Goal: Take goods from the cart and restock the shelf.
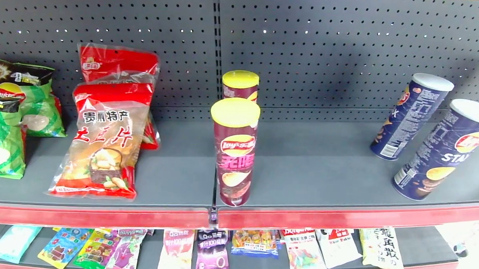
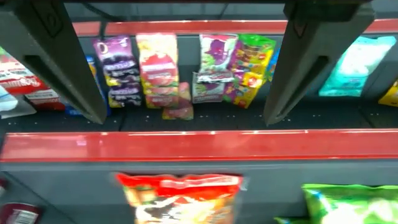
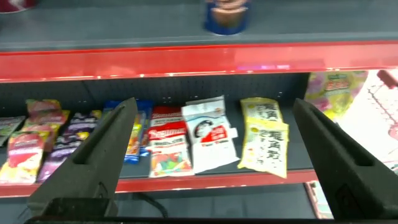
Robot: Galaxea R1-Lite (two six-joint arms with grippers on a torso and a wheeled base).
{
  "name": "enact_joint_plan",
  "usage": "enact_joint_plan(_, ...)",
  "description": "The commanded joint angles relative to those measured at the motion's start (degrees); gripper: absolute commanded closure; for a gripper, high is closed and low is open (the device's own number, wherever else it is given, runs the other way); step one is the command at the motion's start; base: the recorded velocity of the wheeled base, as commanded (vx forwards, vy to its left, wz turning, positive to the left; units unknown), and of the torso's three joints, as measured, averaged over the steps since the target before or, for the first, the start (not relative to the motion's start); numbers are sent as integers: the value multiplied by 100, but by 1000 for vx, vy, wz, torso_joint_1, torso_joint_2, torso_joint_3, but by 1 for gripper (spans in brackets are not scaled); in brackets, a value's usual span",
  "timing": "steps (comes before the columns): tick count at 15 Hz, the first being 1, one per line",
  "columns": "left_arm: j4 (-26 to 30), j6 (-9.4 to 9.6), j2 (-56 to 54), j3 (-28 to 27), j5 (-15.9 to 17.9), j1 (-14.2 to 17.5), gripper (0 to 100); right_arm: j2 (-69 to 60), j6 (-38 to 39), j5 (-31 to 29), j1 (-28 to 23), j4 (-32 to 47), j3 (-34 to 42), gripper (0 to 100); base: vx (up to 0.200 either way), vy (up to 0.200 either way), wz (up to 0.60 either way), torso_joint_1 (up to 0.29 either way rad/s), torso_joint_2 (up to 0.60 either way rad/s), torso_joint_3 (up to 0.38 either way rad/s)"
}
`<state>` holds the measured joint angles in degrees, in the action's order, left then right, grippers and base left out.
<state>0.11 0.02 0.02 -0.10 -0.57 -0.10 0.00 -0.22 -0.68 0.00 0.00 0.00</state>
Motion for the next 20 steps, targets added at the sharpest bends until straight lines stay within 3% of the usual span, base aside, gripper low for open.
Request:
enact_joint_plan(1,-2,6,-2,1,-4,1,0,9,-4,-2,0,0,0,0,0,-200,0,2,-2,-2)
enact_joint_plan(20,-2,-2,-2,1,-4,1,0,9,-4,-2,0,0,0,0,0,-200,0,2,2,0)
